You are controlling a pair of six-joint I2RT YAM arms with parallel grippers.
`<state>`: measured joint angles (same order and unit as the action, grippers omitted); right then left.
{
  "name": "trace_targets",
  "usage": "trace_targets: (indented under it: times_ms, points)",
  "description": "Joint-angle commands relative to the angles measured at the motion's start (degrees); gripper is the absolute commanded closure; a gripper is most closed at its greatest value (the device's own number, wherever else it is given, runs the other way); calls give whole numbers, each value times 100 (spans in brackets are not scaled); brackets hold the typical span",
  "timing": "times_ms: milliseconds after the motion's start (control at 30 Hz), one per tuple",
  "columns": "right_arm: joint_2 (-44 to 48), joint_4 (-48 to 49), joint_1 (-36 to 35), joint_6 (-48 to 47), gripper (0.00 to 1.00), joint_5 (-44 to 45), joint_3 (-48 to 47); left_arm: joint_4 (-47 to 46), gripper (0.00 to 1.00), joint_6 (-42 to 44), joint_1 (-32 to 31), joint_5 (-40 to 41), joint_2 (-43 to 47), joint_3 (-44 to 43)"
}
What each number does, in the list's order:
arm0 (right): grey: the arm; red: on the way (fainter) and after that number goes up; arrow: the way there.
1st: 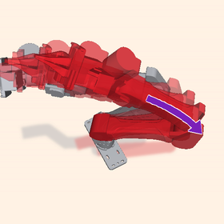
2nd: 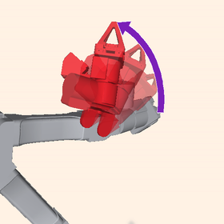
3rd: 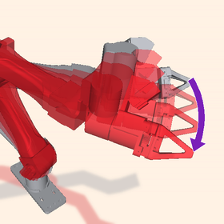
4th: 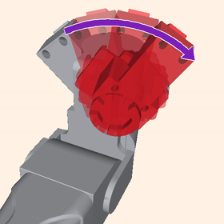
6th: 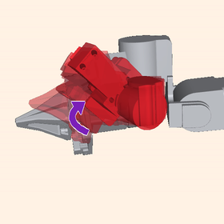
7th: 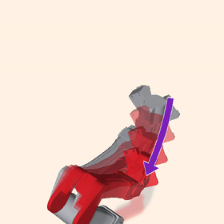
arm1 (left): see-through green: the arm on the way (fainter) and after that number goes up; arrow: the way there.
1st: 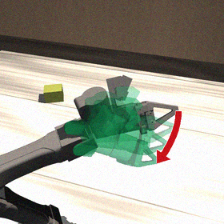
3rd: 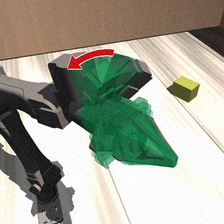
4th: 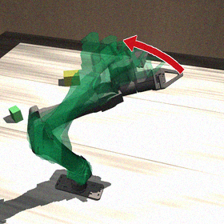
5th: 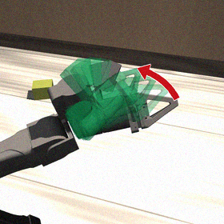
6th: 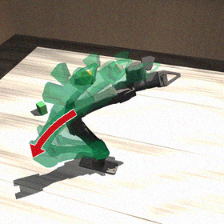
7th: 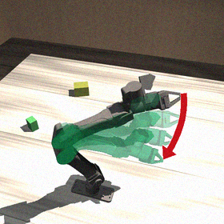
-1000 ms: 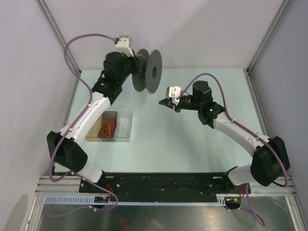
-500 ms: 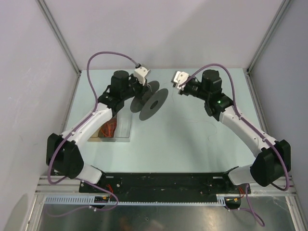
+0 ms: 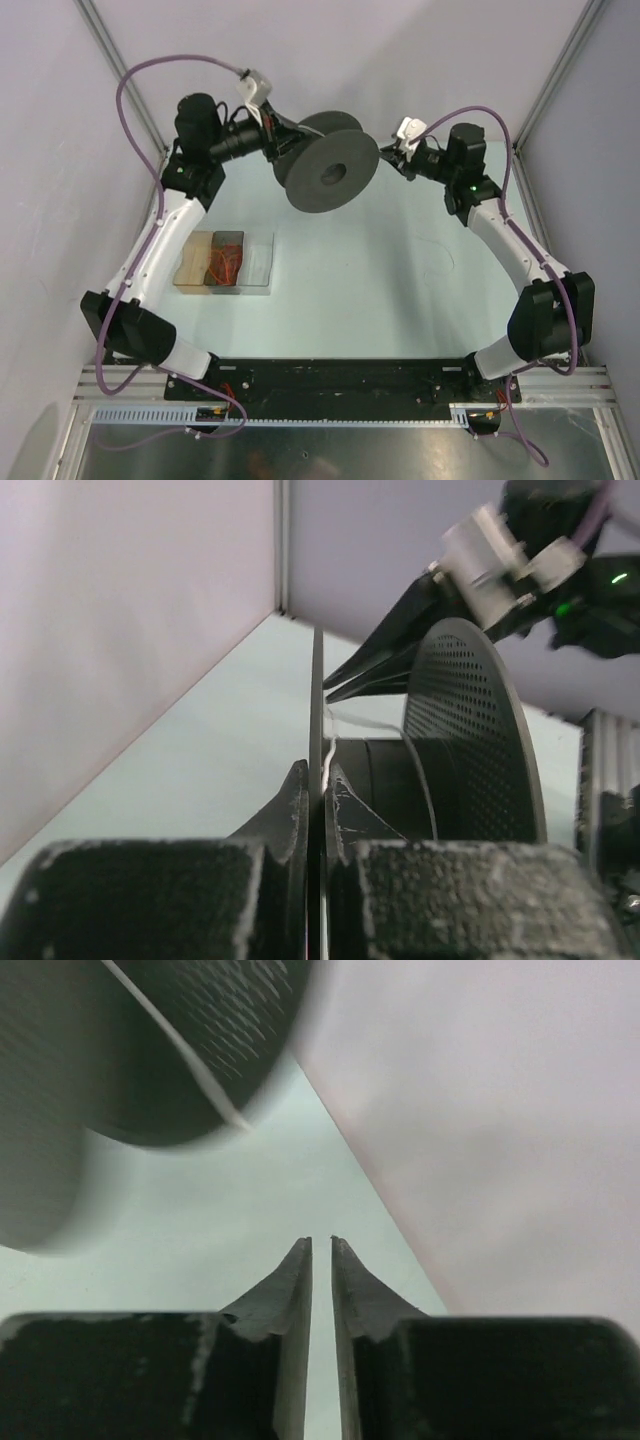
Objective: Wrap the cables
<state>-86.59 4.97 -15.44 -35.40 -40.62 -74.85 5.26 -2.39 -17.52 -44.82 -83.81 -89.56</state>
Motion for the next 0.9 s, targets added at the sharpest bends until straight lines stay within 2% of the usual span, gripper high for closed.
trace_targets:
  times_ms: [0,33,167,267,333,500,667,867]
  points:
    - [-304,-309,470,718,77,-128,-101,-313,100,-1431,194,-733,-89,-1252]
    - [-336,-307,471,859,72,-204,-56,-318,100,-1602,208,-670,-169,-1488]
    - [-421,-98,488,1344,37,-519,224,-323,100,-1979,225,-406,-381,-2063]
    - [-473,91,452,1668,22,-752,406,-325,100,-2089,243,-290,-409,-2206]
    - [-484,133,419,1833,16,-859,479,-324,100,-2151,263,-198,-378,-2211]
    - [-416,-188,372,1543,12,-943,650,-329,100,-2253,326,-123,-328,-2215]
    - [-434,-439,664,1237,12,-707,679,-333,100,-2165,339,-64,-248,-2150]
    - [-359,-157,1200,1845,10,-395,676,-327,100,-2100,349,229,-181,-1974]
